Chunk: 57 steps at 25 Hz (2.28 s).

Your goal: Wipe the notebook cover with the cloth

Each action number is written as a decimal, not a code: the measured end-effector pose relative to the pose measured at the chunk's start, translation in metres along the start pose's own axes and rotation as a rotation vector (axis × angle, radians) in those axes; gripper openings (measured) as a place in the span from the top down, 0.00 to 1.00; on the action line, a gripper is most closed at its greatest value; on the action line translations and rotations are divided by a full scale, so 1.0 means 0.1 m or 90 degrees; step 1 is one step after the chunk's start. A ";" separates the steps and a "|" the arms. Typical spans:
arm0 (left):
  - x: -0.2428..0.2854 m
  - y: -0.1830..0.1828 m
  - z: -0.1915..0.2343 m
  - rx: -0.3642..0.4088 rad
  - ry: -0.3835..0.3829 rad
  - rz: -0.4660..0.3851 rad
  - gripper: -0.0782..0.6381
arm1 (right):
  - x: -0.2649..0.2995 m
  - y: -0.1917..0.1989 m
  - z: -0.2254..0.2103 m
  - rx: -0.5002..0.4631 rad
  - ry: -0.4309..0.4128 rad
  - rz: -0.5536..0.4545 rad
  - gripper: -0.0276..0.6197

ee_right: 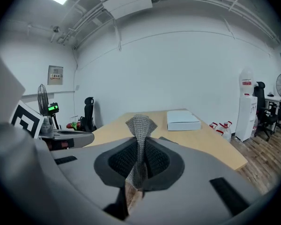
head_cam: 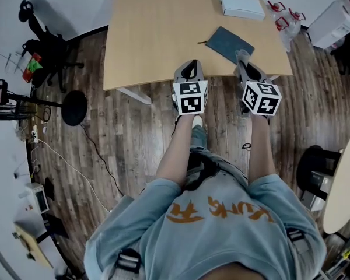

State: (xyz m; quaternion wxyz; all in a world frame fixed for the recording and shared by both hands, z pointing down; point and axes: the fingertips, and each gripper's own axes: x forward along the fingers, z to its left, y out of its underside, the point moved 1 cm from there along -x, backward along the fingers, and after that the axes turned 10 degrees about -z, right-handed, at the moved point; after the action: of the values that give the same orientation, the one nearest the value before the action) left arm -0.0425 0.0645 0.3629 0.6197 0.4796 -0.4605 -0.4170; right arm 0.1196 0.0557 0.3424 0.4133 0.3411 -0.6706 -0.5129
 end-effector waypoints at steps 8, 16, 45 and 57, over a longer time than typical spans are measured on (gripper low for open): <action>0.88 0.32 0.27 -0.062 0.029 0.055 0.87 | 0.95 0.28 -0.10 -0.035 -0.026 0.104 0.92; 1.53 0.38 0.54 -0.060 0.060 0.075 0.87 | 1.75 0.39 -0.07 -0.022 -0.050 0.151 0.92; 2.57 0.86 0.69 0.007 0.060 0.179 0.87 | 2.74 0.93 -0.40 0.062 -0.049 0.227 0.92; 2.74 0.96 0.82 0.028 0.068 0.208 0.87 | 3.03 1.18 -0.27 0.041 -0.077 0.296 0.91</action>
State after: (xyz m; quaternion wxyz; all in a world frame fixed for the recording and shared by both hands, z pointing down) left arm -0.0527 -0.1971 0.5131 0.6922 0.4335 -0.5077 -0.2741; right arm 0.0113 -0.1944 0.5223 0.4680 0.1592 -0.7707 -0.4021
